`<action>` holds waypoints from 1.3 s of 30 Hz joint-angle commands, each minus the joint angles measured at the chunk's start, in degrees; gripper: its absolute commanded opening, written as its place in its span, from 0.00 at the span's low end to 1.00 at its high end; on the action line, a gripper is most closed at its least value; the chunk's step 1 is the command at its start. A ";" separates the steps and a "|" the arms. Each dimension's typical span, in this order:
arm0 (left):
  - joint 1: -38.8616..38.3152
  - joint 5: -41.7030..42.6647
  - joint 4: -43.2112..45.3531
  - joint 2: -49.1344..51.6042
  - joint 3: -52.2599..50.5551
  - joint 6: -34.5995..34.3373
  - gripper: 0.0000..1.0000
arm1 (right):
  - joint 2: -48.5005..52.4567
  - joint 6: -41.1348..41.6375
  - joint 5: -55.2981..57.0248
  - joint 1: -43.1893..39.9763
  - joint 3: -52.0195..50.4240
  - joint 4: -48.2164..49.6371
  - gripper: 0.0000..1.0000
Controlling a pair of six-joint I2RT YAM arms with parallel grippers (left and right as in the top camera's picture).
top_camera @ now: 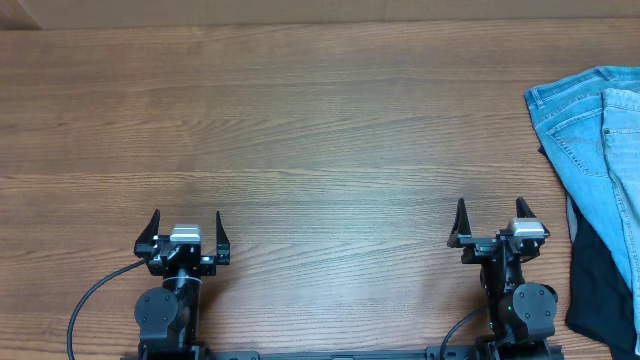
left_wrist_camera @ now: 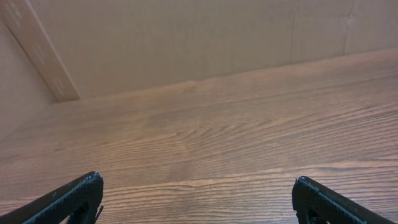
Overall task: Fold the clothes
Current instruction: 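Move the right gripper toward the pile of blue jeans at right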
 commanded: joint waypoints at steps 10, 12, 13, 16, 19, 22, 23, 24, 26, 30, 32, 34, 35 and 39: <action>-0.35 -0.72 0.11 0.04 -0.11 1.20 1.00 | 0.07 -0.11 0.79 0.26 -0.57 0.31 1.00; -0.35 -0.72 0.11 0.04 -0.11 1.20 1.00 | 0.07 -0.11 0.81 0.26 -0.57 0.31 1.00; -0.35 -0.72 0.13 0.04 -0.09 1.20 1.00 | 0.07 -0.11 0.81 0.26 -0.57 0.31 1.00; -0.35 -0.72 0.13 0.04 -0.11 1.20 1.00 | 0.07 -0.11 0.81 0.26 -0.57 0.31 1.00; -0.35 -0.72 0.11 0.04 -0.11 1.20 1.00 | 0.07 -0.11 0.79 0.26 -0.57 0.31 1.00; -0.37 -0.72 0.11 0.04 -0.11 1.20 1.00 | 0.07 -0.11 0.79 0.26 -0.57 0.31 1.00; -0.35 -0.72 0.11 0.04 -0.11 1.20 1.00 | 0.07 -0.11 0.79 0.26 -0.57 0.31 1.00; -0.35 -0.72 0.11 0.04 -0.09 1.20 1.00 | 0.07 -0.11 0.79 0.26 -0.57 0.31 1.00; -0.37 -0.72 0.11 0.04 -0.11 1.20 1.00 | 0.07 -0.11 0.79 0.26 -0.57 0.31 1.00; -0.35 -0.72 0.13 0.04 -0.11 1.20 1.00 | 0.07 -0.11 0.98 0.26 -0.57 0.35 1.00; -0.35 -0.72 0.13 0.04 -0.11 1.20 1.00 | 0.07 1.86 -4.00 0.26 -0.57 -0.28 1.00; -0.37 -0.72 0.11 0.04 -0.11 1.20 1.00 | 0.07 1.86 -6.45 0.26 -0.57 0.55 1.00; -0.35 -0.72 0.13 0.04 -0.09 1.20 1.00 | 0.07 2.01 -7.43 0.26 -0.57 1.38 1.00; -0.35 -0.72 0.11 0.04 -0.11 1.20 1.00 | 0.07 10.34 -22.99 0.26 -0.37 9.70 1.00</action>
